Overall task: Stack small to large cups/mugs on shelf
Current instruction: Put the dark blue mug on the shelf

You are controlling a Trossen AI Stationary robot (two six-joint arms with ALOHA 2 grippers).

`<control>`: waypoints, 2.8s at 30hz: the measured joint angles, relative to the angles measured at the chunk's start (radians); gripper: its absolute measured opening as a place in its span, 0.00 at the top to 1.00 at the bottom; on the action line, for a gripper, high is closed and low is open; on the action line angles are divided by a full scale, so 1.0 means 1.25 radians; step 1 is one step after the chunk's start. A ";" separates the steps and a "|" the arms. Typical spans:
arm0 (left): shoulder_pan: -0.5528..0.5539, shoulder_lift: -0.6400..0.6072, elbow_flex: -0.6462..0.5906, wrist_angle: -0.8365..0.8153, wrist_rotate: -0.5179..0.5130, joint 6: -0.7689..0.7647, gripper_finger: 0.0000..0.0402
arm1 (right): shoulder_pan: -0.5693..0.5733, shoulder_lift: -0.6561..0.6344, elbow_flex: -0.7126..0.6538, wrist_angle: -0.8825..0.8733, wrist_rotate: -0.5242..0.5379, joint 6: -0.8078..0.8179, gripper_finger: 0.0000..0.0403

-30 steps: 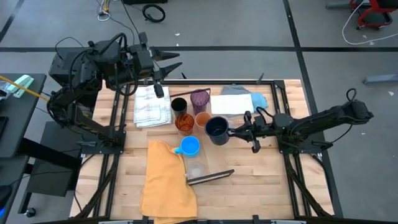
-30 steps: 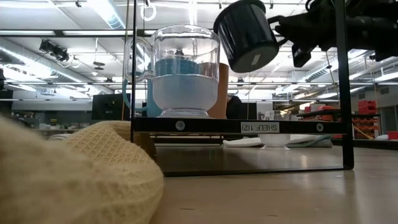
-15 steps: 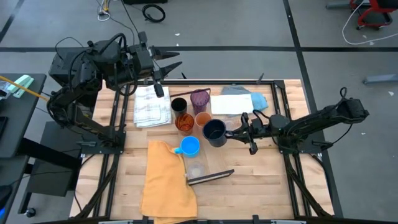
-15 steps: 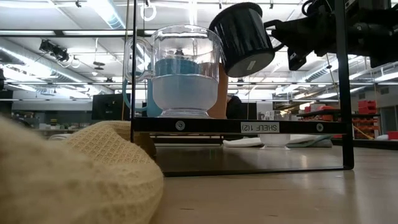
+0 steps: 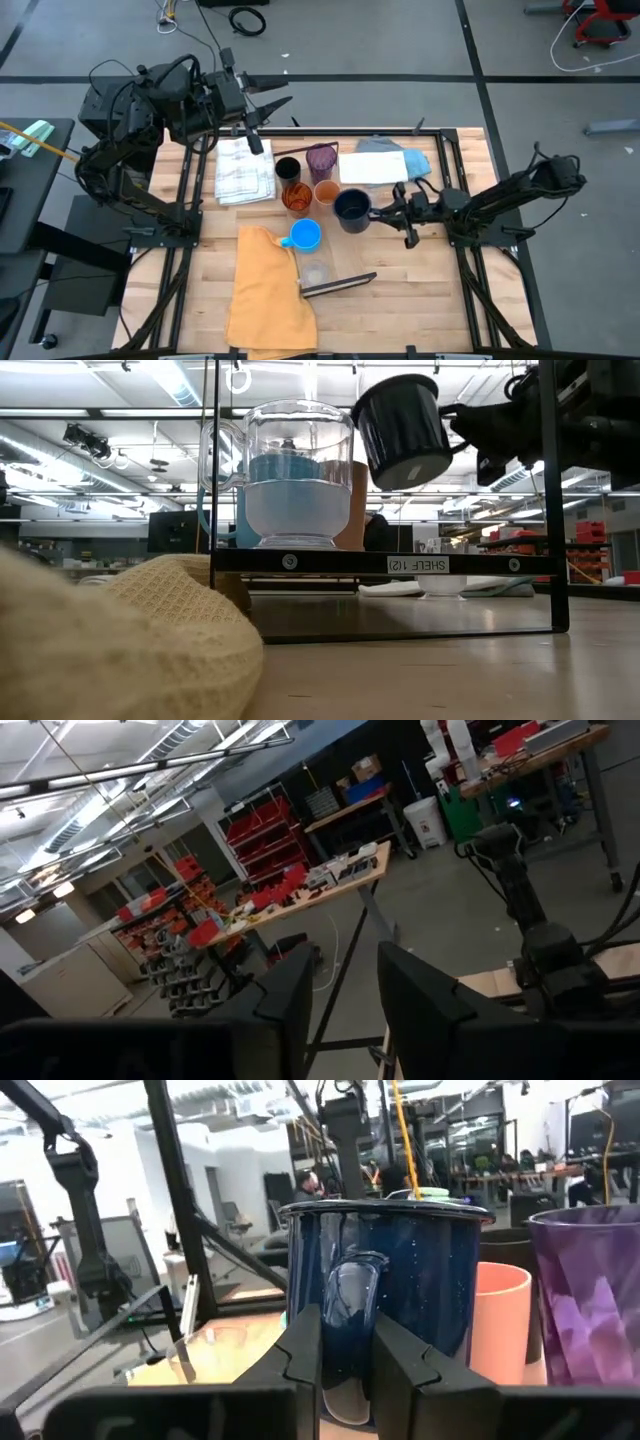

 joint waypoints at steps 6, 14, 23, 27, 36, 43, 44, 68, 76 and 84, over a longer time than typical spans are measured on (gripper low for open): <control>0.000 0.000 0.000 0.000 0.000 0.015 0.69 | 0.000 0.053 0.001 -0.002 0.013 -0.010 0.86; 0.000 0.000 0.000 0.001 0.000 0.017 0.71 | 0.000 0.148 0.002 0.068 0.013 -0.003 0.86; 0.000 0.000 0.000 0.001 0.000 0.017 0.70 | 0.051 0.190 0.004 0.092 0.014 0.026 0.86; 0.000 0.000 0.000 0.001 0.000 0.034 0.71 | 0.063 0.190 0.010 0.095 0.022 0.025 0.86; 0.001 0.000 0.000 0.001 0.000 0.044 0.70 | 0.062 0.186 0.013 0.094 0.031 0.026 0.86; 0.000 0.000 0.000 0.001 0.000 0.041 0.72 | 0.076 0.162 0.013 0.096 0.034 0.065 0.86; 0.000 0.000 0.000 0.001 0.000 0.041 0.72 | 0.080 0.162 0.013 0.096 0.033 0.065 0.86; 0.000 0.000 0.000 0.002 0.000 0.043 0.69 | 0.118 0.165 0.013 0.015 0.042 0.007 0.86; 0.000 0.000 0.000 0.002 0.000 0.041 0.71 | 0.139 0.224 0.025 0.017 0.042 0.021 0.86; -0.003 0.000 0.000 -0.001 0.000 0.032 0.69 | 0.141 0.294 0.056 0.030 0.042 0.020 0.86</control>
